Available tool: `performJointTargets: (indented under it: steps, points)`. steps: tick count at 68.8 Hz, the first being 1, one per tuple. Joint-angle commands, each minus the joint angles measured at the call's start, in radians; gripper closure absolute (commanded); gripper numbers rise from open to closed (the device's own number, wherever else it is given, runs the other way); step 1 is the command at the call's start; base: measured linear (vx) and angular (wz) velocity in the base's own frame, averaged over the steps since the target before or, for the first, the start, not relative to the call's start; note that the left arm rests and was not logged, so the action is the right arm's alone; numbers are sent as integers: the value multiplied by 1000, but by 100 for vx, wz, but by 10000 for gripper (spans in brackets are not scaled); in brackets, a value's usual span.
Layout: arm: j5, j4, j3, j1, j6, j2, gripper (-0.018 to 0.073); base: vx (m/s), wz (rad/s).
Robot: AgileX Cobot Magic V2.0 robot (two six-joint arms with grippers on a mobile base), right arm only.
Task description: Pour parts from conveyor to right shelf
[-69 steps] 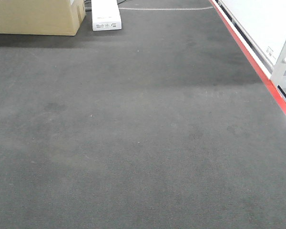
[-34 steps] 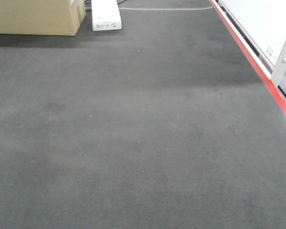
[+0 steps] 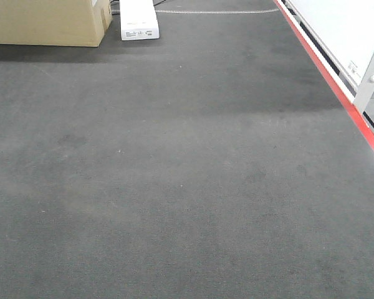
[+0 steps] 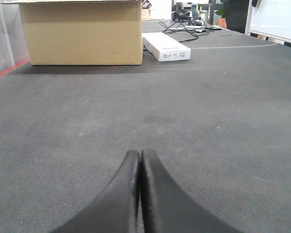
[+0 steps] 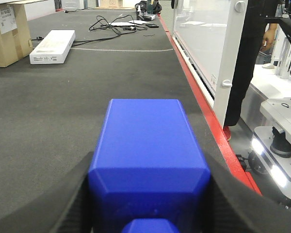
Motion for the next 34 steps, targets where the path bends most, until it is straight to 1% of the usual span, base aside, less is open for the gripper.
performJointTargets:
  steps: [1, 19, 34]
  points:
    - [-76, -12, -28, -1, -3, 12, 565, 0, 0]
    - [-76, -12, -28, -1, -3, 12, 565, -2, 2]
    - [-76, -12, -28, -1, -3, 12, 565, -14, 0]
